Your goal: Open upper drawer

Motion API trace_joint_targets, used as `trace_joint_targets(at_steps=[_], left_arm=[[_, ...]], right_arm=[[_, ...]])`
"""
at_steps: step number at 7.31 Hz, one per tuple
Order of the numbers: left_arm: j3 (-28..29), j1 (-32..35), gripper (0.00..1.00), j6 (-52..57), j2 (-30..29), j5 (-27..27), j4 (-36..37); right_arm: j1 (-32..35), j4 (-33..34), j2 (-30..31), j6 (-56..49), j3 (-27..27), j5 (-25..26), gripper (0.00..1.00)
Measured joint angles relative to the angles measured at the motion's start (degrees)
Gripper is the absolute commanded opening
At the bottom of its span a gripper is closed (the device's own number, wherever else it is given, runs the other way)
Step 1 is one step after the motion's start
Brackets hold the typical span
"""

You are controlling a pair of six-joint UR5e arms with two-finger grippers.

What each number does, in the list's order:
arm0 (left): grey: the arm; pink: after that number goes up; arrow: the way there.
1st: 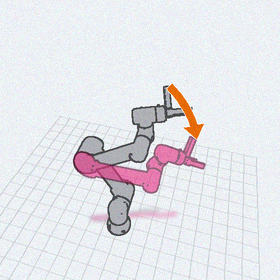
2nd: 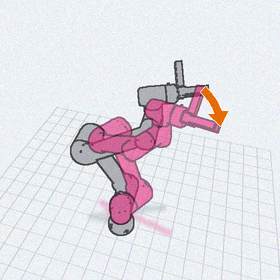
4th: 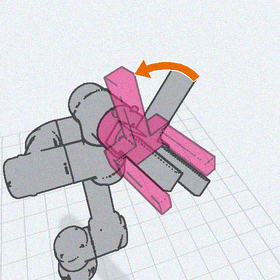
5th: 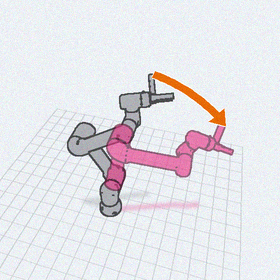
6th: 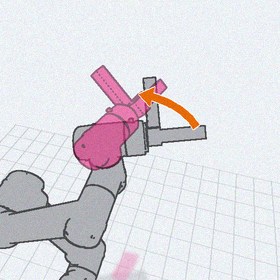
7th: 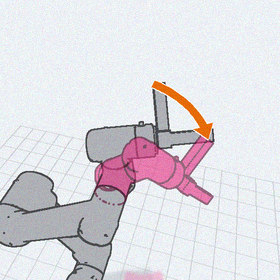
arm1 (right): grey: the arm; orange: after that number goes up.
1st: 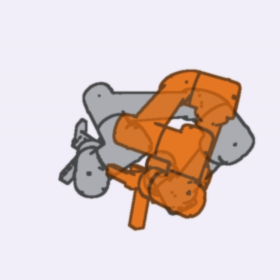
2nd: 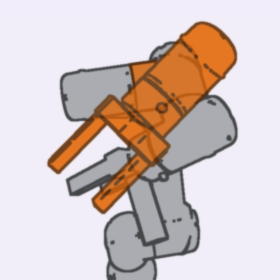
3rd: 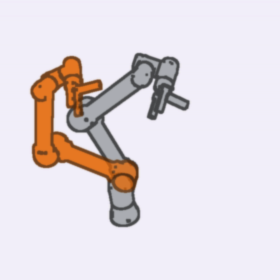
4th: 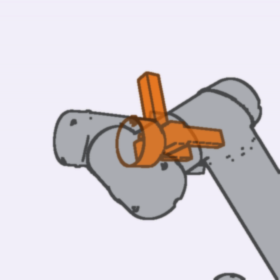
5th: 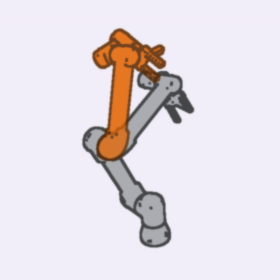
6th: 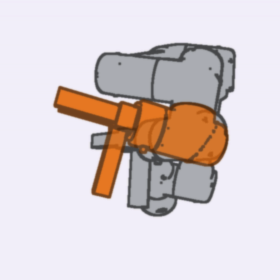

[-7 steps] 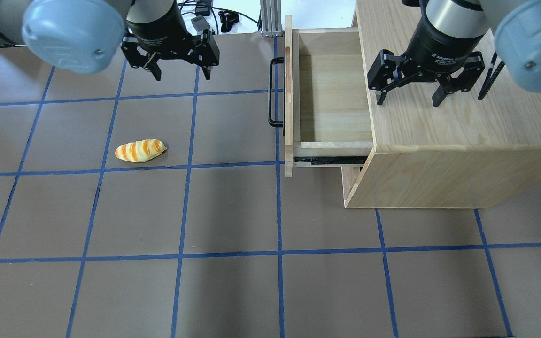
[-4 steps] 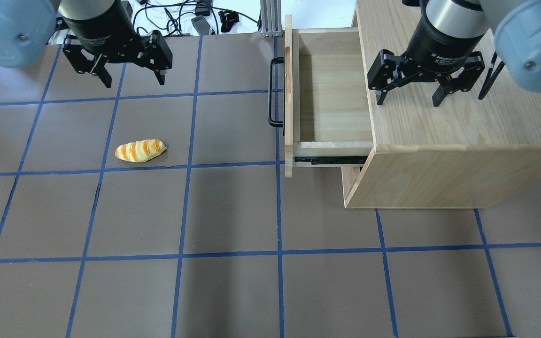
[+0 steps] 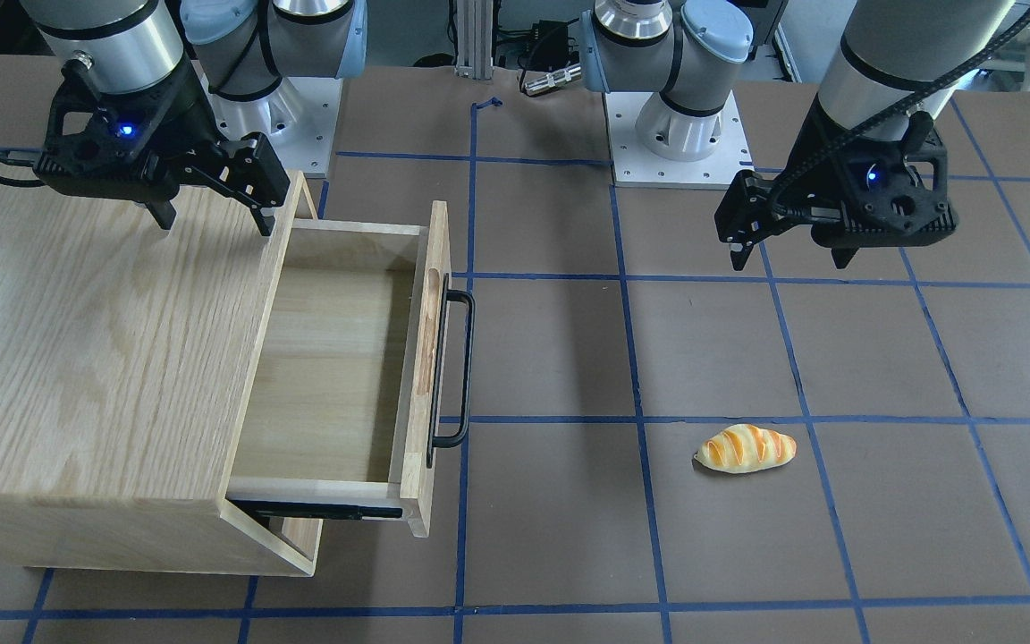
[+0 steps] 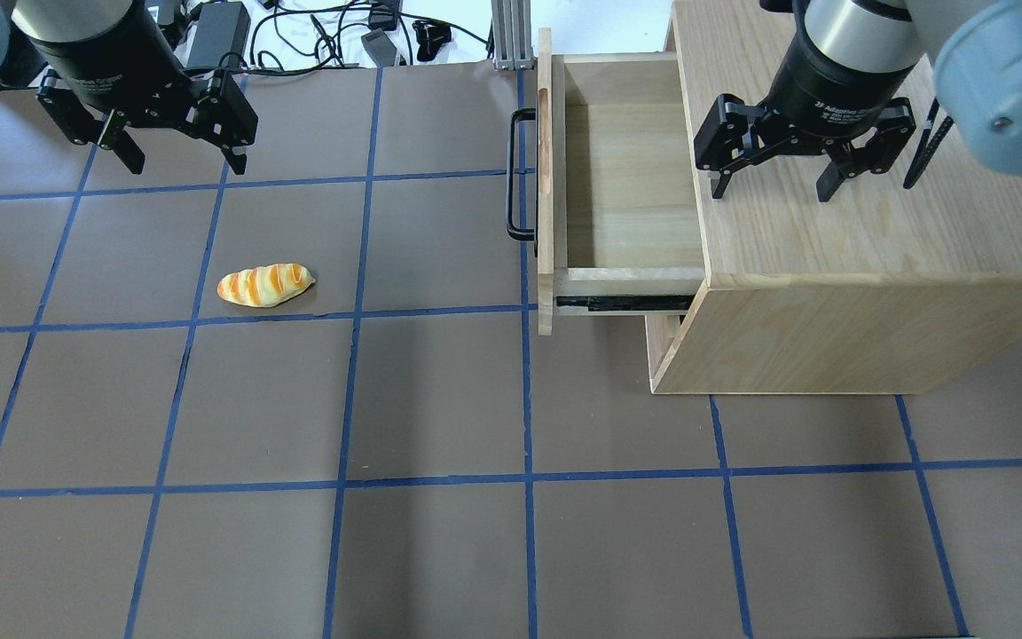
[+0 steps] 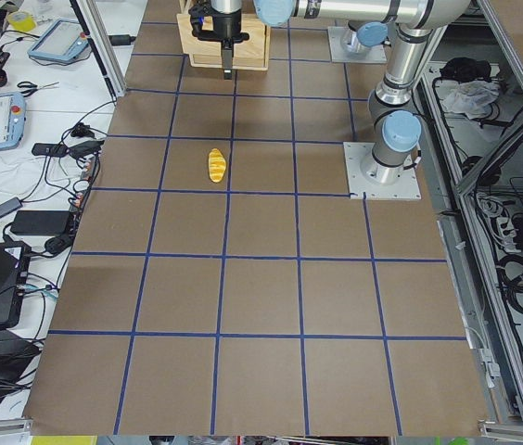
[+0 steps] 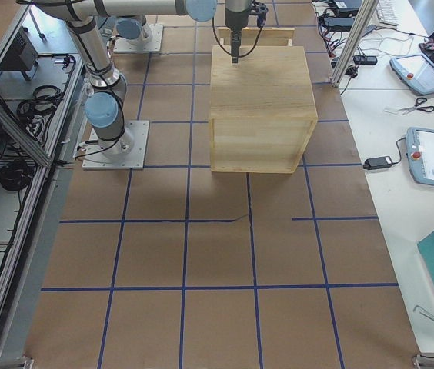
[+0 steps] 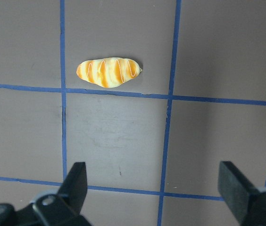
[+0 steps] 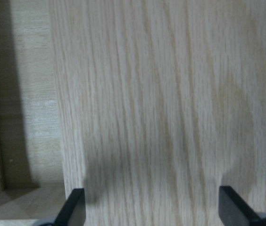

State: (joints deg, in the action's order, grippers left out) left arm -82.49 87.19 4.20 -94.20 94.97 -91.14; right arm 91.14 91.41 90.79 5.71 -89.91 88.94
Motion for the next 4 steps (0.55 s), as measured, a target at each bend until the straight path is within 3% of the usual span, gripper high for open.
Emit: trace_joint_targets(at_steps=[4], left_arm=[[0.0,0.3,1.00,1.1,0.4,-2.5,0.2]], right_arm=[[0.0,0.0,0.0,0.0,0.0,0.0,1.00]])
